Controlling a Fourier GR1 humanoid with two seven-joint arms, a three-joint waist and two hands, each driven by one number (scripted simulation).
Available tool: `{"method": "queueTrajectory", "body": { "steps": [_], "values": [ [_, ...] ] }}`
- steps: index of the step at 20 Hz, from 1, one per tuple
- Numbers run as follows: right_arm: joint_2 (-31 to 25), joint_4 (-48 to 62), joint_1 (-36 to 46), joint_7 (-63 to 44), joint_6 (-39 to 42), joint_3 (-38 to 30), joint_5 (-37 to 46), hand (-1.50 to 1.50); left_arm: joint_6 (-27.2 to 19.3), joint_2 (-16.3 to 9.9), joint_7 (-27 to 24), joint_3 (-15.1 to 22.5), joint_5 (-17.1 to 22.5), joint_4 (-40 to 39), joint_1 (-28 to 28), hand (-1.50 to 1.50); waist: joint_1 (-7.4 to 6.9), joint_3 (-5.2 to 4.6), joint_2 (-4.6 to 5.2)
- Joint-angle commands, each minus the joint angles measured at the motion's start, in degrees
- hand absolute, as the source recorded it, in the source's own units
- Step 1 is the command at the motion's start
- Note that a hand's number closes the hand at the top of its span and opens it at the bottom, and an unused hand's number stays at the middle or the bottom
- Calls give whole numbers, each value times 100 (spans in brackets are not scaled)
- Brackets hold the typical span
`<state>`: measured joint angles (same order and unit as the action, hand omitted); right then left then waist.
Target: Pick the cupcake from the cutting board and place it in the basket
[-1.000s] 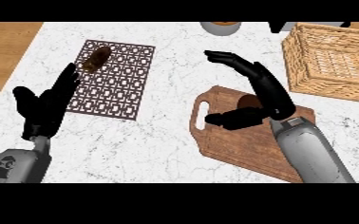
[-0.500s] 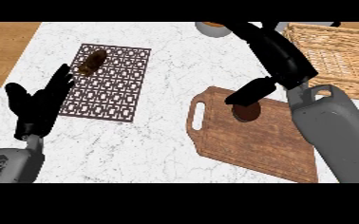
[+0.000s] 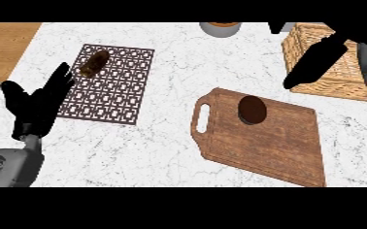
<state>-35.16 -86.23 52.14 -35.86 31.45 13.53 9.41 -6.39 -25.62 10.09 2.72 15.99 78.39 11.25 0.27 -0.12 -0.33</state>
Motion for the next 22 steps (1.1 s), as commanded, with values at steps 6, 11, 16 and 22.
{"method": "queueTrajectory", "body": {
  "steps": [6,11,16,22],
  "values": [
    [-378,-528,-529,-792,1470,-855,-1624,-150,281,-146,85,-291,45,9,-47,0,43,10,0],
    [-736,-573,-1310,88,1533,-1662,-1775,-150,301,76,49,-182,-65,331,-305,0,-6,14,20],
    [-611,-1361,-2648,1093,1273,-2123,-1310,-150,336,87,-319,-427,-194,-331,-100,0,63,17,30],
    [410,-1538,-3295,1900,268,-1537,151,-150,406,216,21,-361,-304,-46,-69,0,-27,16,34]
  ]
}}
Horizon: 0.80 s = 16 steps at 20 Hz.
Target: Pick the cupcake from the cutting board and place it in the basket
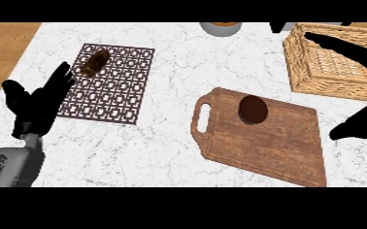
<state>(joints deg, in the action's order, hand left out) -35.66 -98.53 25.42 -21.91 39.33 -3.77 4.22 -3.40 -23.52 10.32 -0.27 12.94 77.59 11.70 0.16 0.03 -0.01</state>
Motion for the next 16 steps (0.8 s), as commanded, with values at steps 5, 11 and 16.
{"method": "queueTrajectory", "body": {
  "steps": [5,11,16],
  "values": [
    [859,806,-537,1683,-1248,478,1660,-150,60,99,104,-109,-154,41,70,0,-60,-1,12],
    [1493,1396,-755,2279,-1822,526,1787,-150,339,146,-124,-291,-86,-50,-109,0,-44,-2,7],
    [1883,2298,-378,2190,-2236,1094,2690,-150,-56,461,211,-150,-425,-117,306,0,-34,-3,12]
  ]
}}
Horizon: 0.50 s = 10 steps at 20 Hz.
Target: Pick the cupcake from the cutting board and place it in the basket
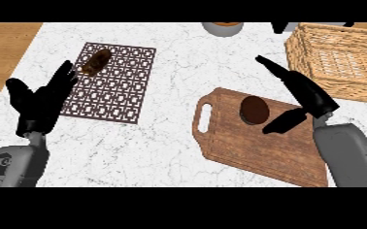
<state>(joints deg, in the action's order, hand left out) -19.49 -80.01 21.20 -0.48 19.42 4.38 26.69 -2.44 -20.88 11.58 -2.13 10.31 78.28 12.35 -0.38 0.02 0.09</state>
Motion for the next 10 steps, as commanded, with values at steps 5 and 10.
{"method": "queueTrajectory", "body": {
  "steps": [5,10],
  "values": [
    [392,1225,382,200,-239,359,833,-150,227,19,-42,-217,-123,-187,118,0,2,-1,0],
    [-39,1606,442,839,79,-56,869,-150,119,251,226,-236,-263,311,-149,0,8,0,-7]
  ]
}}
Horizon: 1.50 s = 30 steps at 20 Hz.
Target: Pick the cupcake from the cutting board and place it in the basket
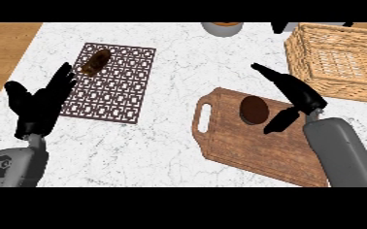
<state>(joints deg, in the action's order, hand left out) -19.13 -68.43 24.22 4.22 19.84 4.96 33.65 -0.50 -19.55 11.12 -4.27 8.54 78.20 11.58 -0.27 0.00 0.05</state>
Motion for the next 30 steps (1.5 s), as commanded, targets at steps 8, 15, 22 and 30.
{"method": "queueTrajectory", "body": {
  "steps": [8,15,22,30],
  "values": [
    [54,358,-96,752,164,-302,197,-150,207,252,16,-189,-237,126,-87,0,12,0,-6],
    [270,65,-154,820,331,-249,220,-150,264,181,189,-388,-351,-306,433,0,27,-1,-3],
    [237,320,-221,760,17,-236,753,-150,170,482,647,-230,-356,890,-218,0,-10,1,-5],
    [420,356,-312,851,-226,157,1344,150,254,516,67,-385,-551,152,5,0,11,-1,-3]
  ]
}}
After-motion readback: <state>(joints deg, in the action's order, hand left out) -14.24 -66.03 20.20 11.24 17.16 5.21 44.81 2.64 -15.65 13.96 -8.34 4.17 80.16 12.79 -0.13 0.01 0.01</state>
